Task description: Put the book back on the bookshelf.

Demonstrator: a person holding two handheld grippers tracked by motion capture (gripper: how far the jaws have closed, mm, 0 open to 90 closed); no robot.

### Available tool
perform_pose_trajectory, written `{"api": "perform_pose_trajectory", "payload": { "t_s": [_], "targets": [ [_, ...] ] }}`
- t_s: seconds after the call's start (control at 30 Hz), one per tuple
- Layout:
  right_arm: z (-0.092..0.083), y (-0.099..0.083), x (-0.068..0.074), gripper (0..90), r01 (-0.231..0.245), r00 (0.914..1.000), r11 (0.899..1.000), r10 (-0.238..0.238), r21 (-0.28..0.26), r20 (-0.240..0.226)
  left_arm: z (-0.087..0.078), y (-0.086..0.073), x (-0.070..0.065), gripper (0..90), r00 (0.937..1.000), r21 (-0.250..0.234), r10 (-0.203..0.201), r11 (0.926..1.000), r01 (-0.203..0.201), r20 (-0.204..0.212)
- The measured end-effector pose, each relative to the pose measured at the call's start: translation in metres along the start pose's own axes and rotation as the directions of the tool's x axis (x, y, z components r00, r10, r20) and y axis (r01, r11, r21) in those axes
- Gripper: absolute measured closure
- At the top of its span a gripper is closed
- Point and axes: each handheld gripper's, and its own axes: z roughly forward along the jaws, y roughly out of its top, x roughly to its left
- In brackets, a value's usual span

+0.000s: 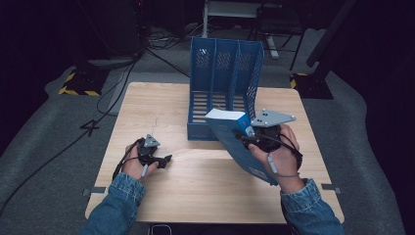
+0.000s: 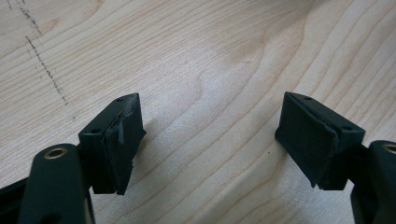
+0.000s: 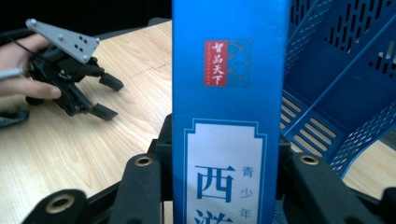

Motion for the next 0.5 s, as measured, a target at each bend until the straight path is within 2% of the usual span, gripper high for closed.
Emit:
{"api": "perform_pose_trajectory", "payload": {
  "t_s": [0.2, 0.5],
  "targets": [
    [-0.006, 0.003, -0.010, 61.4, -0.050, 0.9983, 0.998, 0.049, -0.025, -0.031, 0.001, 0.001, -0.001, 22.8, 1.0000, 0.000, -0.003, 1.0000, 0.003, 0.000],
    [-0.022, 0.015, -0.025, 61.4, -0.090, 0.9960, 0.994, 0.089, -0.057, -0.011, 0.002, 0.001, -0.001, 22.8, 0.9999, -0.003, -0.009, 1.0000, 0.009, -0.005]
  ]
}}
